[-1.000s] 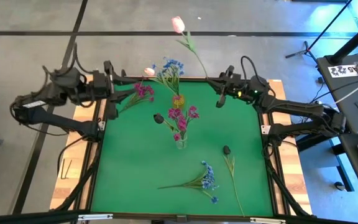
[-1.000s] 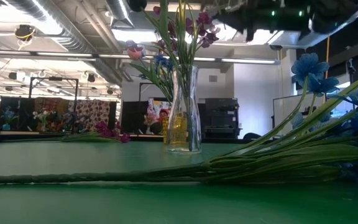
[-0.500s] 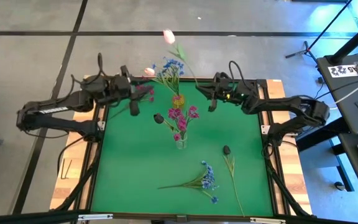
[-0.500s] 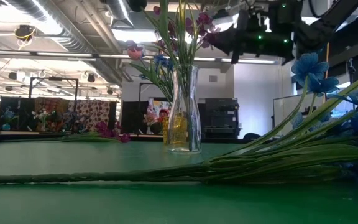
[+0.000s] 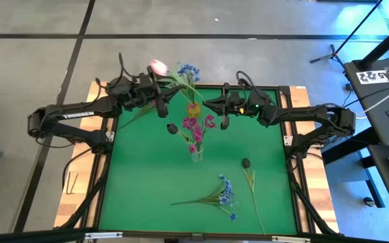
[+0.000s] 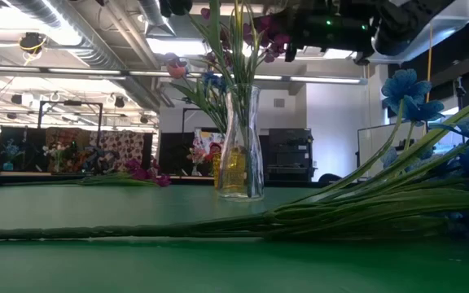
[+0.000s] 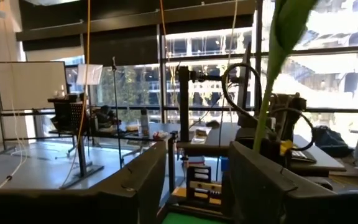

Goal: Sort flowers into vase by color
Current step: Put the pink flower into the yellow vase

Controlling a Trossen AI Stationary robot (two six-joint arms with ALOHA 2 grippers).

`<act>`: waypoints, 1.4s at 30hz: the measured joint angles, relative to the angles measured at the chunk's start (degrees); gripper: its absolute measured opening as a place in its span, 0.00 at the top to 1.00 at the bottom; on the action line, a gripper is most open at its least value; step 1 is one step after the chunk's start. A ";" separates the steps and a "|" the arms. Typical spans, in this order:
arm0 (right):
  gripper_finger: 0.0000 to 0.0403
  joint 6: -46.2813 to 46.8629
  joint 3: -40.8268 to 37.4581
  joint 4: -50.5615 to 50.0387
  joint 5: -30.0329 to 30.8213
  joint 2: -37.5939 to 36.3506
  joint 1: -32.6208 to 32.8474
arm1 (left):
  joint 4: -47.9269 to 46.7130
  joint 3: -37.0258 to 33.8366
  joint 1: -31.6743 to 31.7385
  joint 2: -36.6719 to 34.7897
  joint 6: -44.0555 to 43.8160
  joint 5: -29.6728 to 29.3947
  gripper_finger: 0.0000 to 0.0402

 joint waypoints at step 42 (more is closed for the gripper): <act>0.98 -3.42 3.80 -11.89 3.93 0.00 1.70 | 3.87 0.04 -0.24 2.40 -2.66 8.75 0.58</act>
